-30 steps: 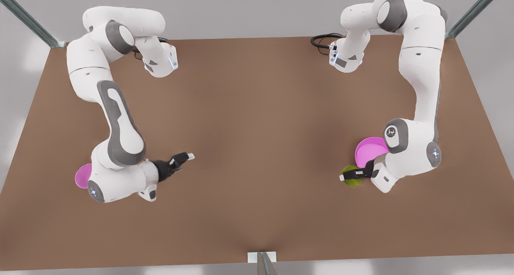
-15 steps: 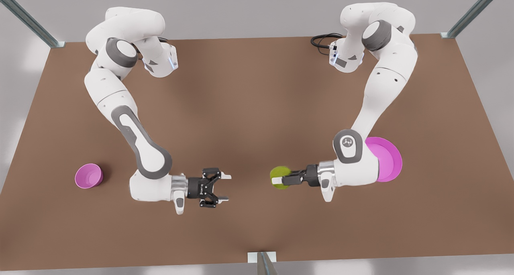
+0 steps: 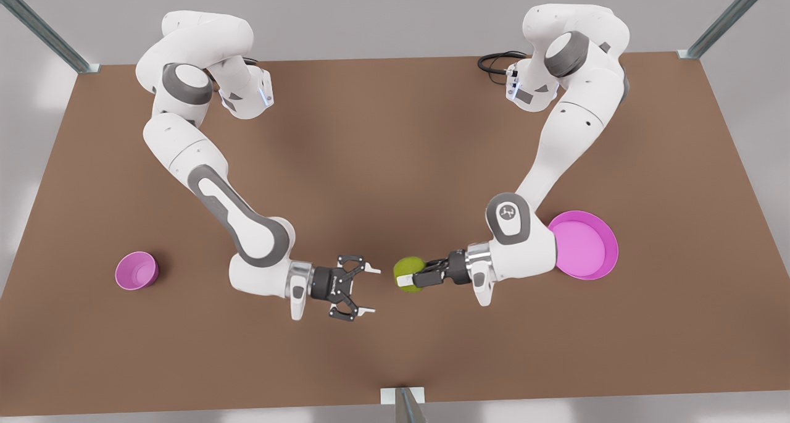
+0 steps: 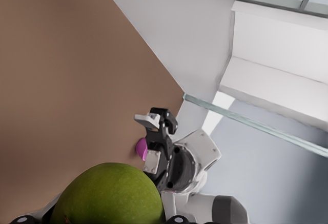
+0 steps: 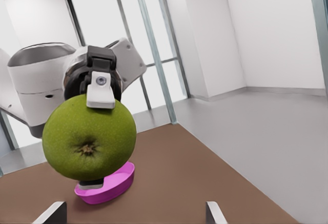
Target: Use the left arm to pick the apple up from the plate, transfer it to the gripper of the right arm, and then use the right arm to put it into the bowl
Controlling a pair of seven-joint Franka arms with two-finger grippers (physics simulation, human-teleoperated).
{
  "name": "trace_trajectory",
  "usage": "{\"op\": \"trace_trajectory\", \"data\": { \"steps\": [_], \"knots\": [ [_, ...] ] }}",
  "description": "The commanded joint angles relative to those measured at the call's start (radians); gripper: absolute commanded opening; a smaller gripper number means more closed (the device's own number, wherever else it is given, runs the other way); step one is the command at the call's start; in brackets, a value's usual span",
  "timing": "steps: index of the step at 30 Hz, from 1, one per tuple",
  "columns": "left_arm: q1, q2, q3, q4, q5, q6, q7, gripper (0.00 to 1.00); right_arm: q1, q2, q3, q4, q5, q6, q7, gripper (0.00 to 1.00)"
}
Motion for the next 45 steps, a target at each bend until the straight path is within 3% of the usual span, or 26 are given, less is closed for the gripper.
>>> {"op": "trace_trajectory", "data": {
  "steps": [1,15,28,45],
  "knots": [
    [-0.001,-0.002,-0.001,0.0,-0.007,0.019,-0.021,0.82,-0.009,-0.002,0.012,-0.018,0.009,0.03,-0.376,1.0],
    [-0.026,0.001,-0.011,0.0,-0.007,0.062,-0.021,0.82,-0.009,0.024,0.085,-0.055,0.023,0.037,-0.411,1.0],
    [-0.029,0.001,-0.011,0.0,-0.007,0.062,-0.021,0.82,-0.013,0.032,0.08,-0.053,0.022,-0.052,-0.359,1.0],
    [-0.033,0.001,-0.013,-0.001,-0.007,0.072,-0.021,0.83,0.051,0.056,0.089,0.036,0.023,-0.035,-0.322,1.0]
  ]
}}
